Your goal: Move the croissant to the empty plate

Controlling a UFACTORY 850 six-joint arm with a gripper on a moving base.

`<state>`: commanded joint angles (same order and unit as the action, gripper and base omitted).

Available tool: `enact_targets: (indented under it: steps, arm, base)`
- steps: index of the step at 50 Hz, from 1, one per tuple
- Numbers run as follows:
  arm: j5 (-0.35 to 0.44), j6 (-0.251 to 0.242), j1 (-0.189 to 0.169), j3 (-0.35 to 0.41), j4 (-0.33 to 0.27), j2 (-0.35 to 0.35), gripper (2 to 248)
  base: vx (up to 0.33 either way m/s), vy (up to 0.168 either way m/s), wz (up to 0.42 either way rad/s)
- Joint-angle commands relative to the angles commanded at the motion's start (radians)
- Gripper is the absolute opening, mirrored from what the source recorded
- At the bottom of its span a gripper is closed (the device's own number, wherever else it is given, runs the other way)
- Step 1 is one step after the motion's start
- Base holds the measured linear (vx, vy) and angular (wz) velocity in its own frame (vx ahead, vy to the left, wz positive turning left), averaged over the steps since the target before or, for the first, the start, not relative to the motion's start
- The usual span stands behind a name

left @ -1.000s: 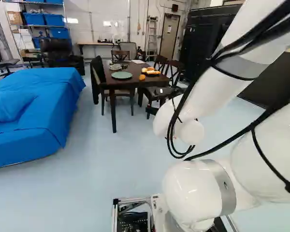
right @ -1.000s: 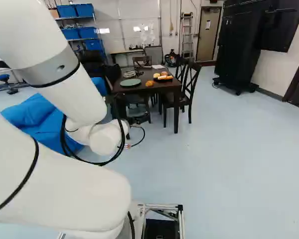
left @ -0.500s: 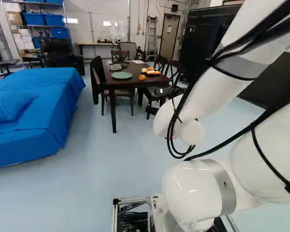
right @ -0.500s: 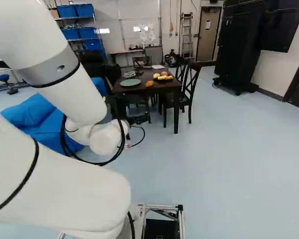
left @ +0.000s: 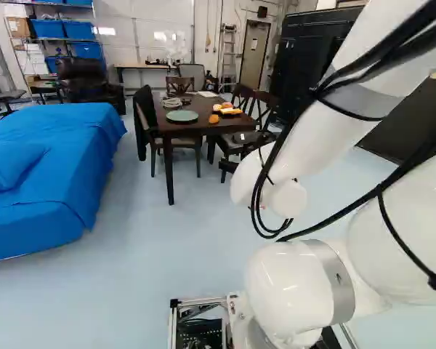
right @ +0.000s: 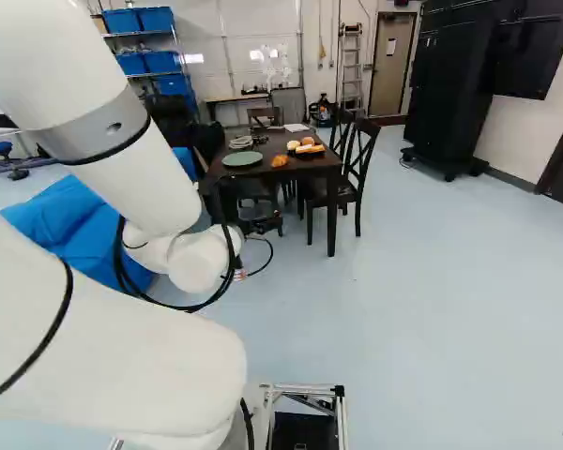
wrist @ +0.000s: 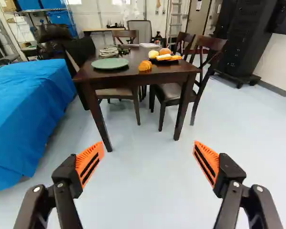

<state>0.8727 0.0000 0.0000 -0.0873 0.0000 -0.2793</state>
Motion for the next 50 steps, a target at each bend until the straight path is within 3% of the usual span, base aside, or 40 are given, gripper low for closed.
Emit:
enact_targets:
  steps: [50]
  arm:
    - [0.000, 0.000, 0.000, 0.000, 0.000, 0.000, 247]
  base:
    - [0.000, 0.000, -0.001]
